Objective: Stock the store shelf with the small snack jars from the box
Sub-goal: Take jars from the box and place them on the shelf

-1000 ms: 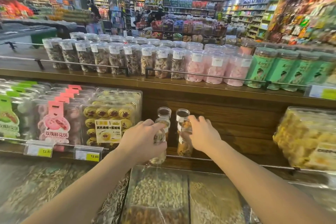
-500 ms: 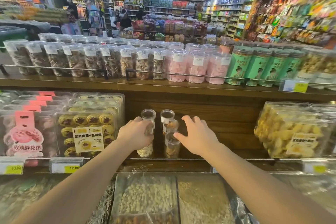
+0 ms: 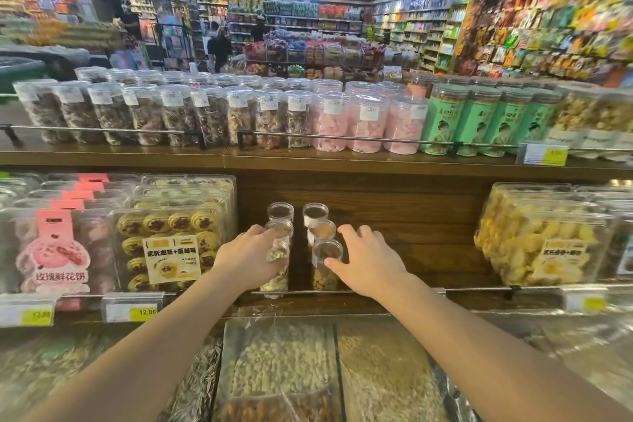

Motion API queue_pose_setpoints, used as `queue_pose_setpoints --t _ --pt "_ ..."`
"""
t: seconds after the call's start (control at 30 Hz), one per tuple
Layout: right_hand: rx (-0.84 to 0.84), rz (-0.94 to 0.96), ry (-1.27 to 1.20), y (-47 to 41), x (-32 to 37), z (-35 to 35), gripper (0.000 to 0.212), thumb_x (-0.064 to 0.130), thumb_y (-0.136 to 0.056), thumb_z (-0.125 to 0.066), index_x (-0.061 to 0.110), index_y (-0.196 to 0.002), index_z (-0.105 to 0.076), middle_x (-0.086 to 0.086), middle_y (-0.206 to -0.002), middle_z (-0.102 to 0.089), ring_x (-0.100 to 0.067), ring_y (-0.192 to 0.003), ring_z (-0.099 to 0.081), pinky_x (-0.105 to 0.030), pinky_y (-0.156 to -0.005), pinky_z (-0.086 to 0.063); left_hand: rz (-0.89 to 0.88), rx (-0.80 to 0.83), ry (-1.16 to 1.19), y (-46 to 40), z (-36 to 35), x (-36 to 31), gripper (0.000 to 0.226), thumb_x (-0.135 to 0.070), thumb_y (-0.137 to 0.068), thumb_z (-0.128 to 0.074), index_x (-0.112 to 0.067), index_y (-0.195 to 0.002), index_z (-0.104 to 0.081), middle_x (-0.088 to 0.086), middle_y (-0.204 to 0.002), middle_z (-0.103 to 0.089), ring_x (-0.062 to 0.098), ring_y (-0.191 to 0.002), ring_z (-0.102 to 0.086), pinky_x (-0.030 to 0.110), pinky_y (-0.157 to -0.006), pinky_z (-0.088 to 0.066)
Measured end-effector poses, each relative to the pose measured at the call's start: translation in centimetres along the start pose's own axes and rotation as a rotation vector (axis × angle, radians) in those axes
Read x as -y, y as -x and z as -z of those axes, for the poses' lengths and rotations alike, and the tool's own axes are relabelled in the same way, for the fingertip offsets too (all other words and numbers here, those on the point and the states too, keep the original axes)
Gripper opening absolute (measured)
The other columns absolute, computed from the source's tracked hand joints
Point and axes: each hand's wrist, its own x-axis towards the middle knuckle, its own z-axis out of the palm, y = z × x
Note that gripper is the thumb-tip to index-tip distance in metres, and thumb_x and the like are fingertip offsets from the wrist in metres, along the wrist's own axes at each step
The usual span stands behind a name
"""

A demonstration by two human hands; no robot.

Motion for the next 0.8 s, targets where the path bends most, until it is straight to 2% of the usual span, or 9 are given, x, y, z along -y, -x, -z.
queue_pose_setpoints --t 0.17,0.3,0.37,0.47,0.6,0.7,0.8 --pt "-0.007 0.037 -0.002 1.6 -0.3 0.6 0.07 0.059 -0.097 -0.053 0.03 -0.155 -0.027 -0.007 -0.154 -0.039 -0.027 -0.139 -0.041 -0.041 -0.101 -0.049 -0.015 -0.023 -0.059 3.6 2.5 -0.8 0.06 -0.067 -0.091 -0.052 -0.042 -0.145 -0.043 -0.008 -0.138 -0.054 0.018 -0.119 -0.059 0.042 -0.087 -0.057" --pt "0.025 0.091 -0.012 3.0 -0.2 1.2 0.068 0.051 -0.098 -0.057 0.03 -0.156 -0.027 -0.006 -0.152 -0.04 -0.026 -0.137 -0.041 -0.039 -0.102 -0.05 0.018 -0.053 -0.066 7.6 4.6 -1.6 0.059 -0.068 -0.092 -0.05 -0.039 -0.143 -0.048 -0.009 -0.132 -0.057 0.013 -0.11 -0.062 0.03 -0.072 -0.054" --pt "0.042 0.147 -0.019 3.8 0.1 1.5 0.067 0.05 -0.099 -0.056 0.028 -0.155 -0.028 -0.007 -0.15 -0.041 -0.027 -0.136 -0.042 -0.038 -0.101 -0.05 0.057 -0.071 -0.074 9.9 5.5 -2.0 0.056 -0.066 -0.092 -0.053 -0.039 -0.142 -0.049 -0.009 -0.132 -0.059 0.013 -0.11 -0.061 0.029 -0.073 -0.052" --pt "0.056 0.238 -0.033 4.6 1.0 1.6 0.068 0.054 -0.097 -0.058 0.027 -0.153 -0.032 -0.006 -0.149 -0.044 -0.027 -0.133 -0.044 -0.039 -0.101 -0.051 0.16 -0.063 -0.059 13.6 6.2 -2.0 0.053 -0.062 -0.092 -0.056 -0.036 -0.138 -0.053 -0.009 -0.129 -0.062 0.017 -0.111 -0.062 0.035 -0.087 -0.053" --pt "0.086 0.375 0.007 5.6 3.3 1.2 0.076 0.063 -0.094 -0.055 0.027 -0.156 -0.028 -0.01 -0.156 -0.038 -0.032 -0.143 -0.037 -0.046 -0.107 -0.047 0.331 -0.081 -0.046 19.3 6.4 -1.6 0.046 -0.063 -0.089 -0.057 -0.038 -0.127 -0.06 -0.01 -0.12 -0.066 0.017 -0.104 -0.065 0.037 -0.087 -0.057" --pt "0.116 0.491 -0.01 7.2 6.0 0.4 0.077 0.064 -0.095 -0.052 0.025 -0.157 -0.027 -0.007 -0.158 -0.035 -0.032 -0.143 -0.037 -0.047 -0.108 -0.044 0.465 -0.096 -0.033 23.9 6.4 -1.7 0.047 -0.064 -0.086 -0.056 -0.04 -0.127 -0.06 -0.013 -0.121 -0.064 0.015 -0.109 -0.063 0.039 -0.092 -0.056" --pt "0.178 0.643 0.0 9.8 9.3 -0.9 0.073 0.065 -0.095 -0.051 0.027 -0.153 -0.031 -0.008 -0.147 -0.042 -0.032 -0.136 -0.043 -0.046 -0.103 -0.047 0.59 -0.136 -0.028 29.3 6.1 -2.3 0.055 -0.069 -0.082 -0.053 -0.04 -0.128 -0.059 -0.015 -0.124 -0.063 0.014 -0.114 -0.061 0.037 -0.09 -0.056"
